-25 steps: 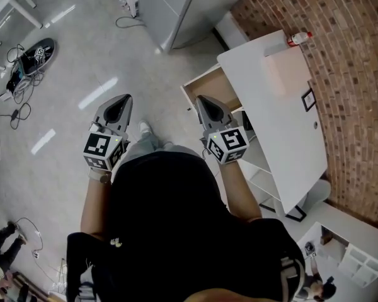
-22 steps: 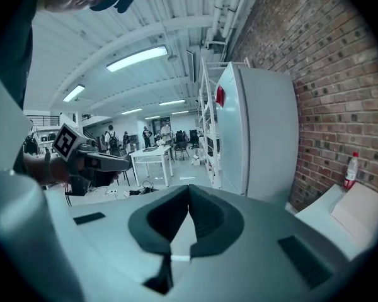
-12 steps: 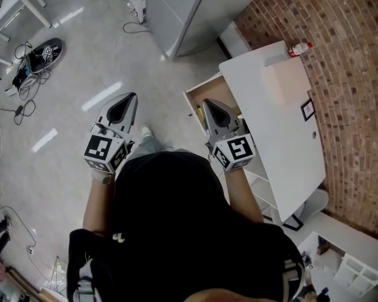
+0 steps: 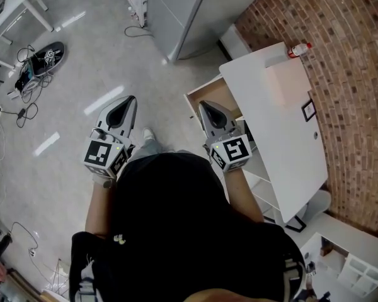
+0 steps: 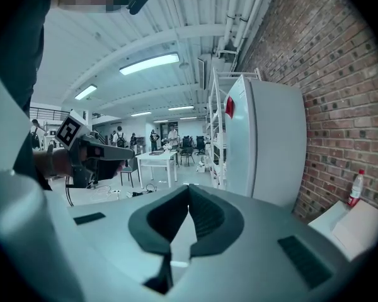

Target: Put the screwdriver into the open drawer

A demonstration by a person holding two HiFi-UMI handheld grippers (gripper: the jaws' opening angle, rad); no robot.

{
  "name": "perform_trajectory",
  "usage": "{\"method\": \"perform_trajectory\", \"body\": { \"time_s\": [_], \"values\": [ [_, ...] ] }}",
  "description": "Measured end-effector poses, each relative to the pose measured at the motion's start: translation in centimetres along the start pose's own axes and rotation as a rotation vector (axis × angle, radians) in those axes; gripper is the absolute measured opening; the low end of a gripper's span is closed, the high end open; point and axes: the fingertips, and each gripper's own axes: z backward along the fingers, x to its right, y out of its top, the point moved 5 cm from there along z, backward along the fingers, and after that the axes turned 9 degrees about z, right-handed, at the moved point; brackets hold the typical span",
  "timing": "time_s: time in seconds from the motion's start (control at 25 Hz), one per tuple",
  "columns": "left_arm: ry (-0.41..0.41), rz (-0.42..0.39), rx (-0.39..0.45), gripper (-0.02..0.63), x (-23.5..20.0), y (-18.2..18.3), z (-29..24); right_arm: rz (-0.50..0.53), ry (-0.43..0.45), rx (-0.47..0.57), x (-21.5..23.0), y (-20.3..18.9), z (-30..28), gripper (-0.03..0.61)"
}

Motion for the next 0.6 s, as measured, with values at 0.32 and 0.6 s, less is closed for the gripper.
{"method": "perform_trajectory", "body": {
  "time_s": [0.32, 0.6],
  "values": [
    [-0.006, -0.016, -0.024, 0.005, 0.9, -0.2, -0.3, 0.0, -0.004, -0.005, 0.5, -0.5, 0.4, 0.011],
    [0.001, -0.031, -0.024, 0.005, 1.4, -0.3, -0.2, 0.005, -0.01, 0.001, 1.1, -0.3, 0.7, 0.011]
  ]
}}
